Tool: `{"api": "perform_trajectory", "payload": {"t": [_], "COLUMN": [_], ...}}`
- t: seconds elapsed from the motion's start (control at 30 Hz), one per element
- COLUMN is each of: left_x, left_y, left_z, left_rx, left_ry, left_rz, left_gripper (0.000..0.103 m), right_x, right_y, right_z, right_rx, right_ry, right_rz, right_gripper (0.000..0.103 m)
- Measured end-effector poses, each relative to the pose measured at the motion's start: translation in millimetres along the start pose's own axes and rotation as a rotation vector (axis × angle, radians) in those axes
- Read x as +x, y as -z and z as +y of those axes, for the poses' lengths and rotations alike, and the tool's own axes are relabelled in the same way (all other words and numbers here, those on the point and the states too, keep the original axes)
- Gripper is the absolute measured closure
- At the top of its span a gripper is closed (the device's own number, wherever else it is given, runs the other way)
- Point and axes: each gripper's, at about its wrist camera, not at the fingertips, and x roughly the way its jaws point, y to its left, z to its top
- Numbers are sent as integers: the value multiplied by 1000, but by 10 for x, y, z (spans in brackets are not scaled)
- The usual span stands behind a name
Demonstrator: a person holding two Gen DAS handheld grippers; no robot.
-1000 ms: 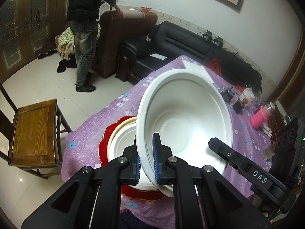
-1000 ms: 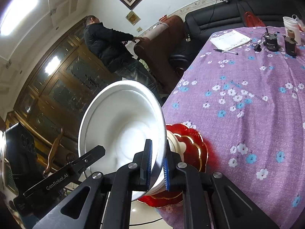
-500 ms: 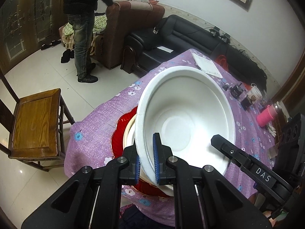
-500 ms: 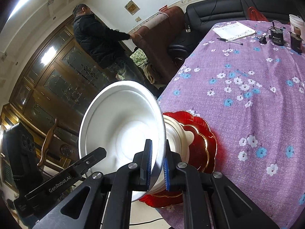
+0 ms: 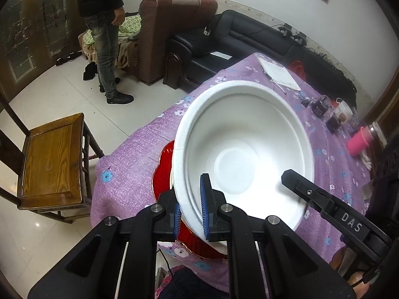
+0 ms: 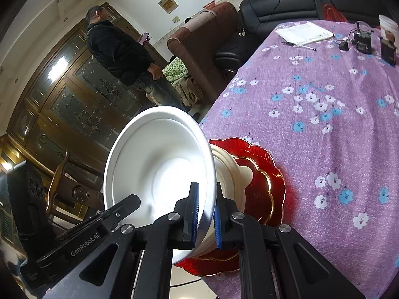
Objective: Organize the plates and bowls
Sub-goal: 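Lower the white bowl onto the stack and open both grippers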
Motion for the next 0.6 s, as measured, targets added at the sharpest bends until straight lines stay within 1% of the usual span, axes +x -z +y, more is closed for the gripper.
{"api": "perform_trajectory", "payload": {"t": [0.17,0.23,0.33,0.37,0.47,0.53,0.6], "left_x": [60,73,101,109,134,123,90], "left_y": [-20,-11,-6,-9,-13,-9,-6], "left_z": [13,17,70,98,134,139,148], "left_rx": [20,30,31,29,26,34,35], "left_ry": [-16,-32,-32,-37,-41,-42,-45], "left_rz": [17,17,32,31,44,38,27], "left_gripper": [93,92,90,90,85,85,76], "right_x": [125,150,169,162,151,163,139], "right_y": [-40,-59,-96,-105,-126,-116,-111], "right_z": [-73,-102,-130,-128,-117,-116,-103], "right_rx": [27,32,34,31,14,16,0], "right_ry": [-14,-10,-2,1,19,20,25], "right_rz": [36,39,44,40,27,34,14], "right_gripper": [93,93,92,90,89,89,89]}}
